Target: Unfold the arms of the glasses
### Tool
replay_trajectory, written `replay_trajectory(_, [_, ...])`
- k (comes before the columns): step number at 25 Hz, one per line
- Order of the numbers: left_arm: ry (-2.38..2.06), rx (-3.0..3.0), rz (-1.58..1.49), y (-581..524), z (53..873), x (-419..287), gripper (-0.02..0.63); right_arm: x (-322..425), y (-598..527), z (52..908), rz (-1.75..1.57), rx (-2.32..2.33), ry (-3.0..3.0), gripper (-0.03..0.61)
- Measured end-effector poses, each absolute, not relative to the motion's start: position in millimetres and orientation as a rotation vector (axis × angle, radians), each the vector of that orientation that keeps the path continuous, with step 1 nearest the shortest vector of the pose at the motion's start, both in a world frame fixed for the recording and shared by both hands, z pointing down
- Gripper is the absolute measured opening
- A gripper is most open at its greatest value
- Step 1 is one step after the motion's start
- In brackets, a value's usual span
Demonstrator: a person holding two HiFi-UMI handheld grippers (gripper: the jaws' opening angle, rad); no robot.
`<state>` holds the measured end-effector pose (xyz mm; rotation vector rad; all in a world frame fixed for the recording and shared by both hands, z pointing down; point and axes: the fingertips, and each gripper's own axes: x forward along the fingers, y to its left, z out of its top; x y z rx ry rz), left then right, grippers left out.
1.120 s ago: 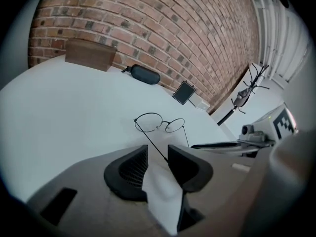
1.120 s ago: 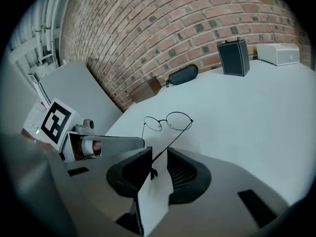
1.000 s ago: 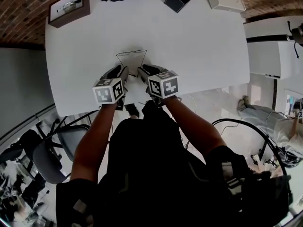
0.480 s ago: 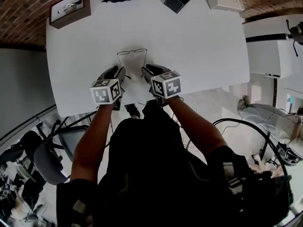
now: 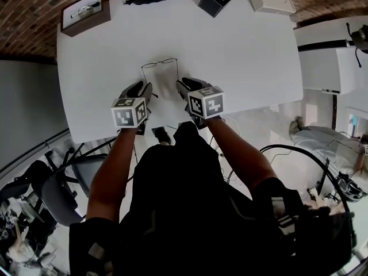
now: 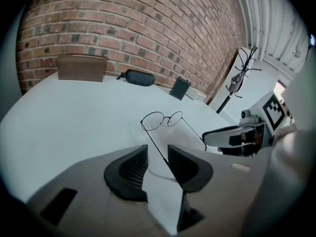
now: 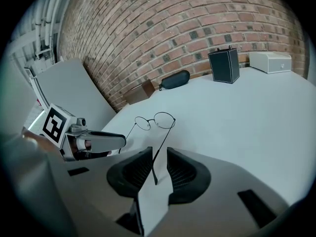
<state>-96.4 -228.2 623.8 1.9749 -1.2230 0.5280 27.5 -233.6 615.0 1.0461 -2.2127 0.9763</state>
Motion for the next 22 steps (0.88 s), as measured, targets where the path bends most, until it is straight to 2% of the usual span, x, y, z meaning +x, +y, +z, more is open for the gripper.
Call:
replay_trajectory(6, [-1.219, 2.018, 0.501, -231, 610, -95, 0.132, 27, -234, 611, 0.910, 1.050, -2.220, 0.086])
replay_trajectory(14, [-1.195, 2.136, 0.287, -225, 553, -93, 0.129, 31, -244, 565, 0.808, 1.147, -2.290, 0.098])
replay_trajectory(18, [-1.191, 2.210, 0.161, -213, 511, -99, 0.062, 24, -242, 518, 0.740, 1.183, -2.384, 0.048])
replay_trajectory(22, [-1.226, 2.281, 0.091, -199, 469, -110, 0.016, 17, -234, 472, 0.646, 1.197, -2.462, 0.025])
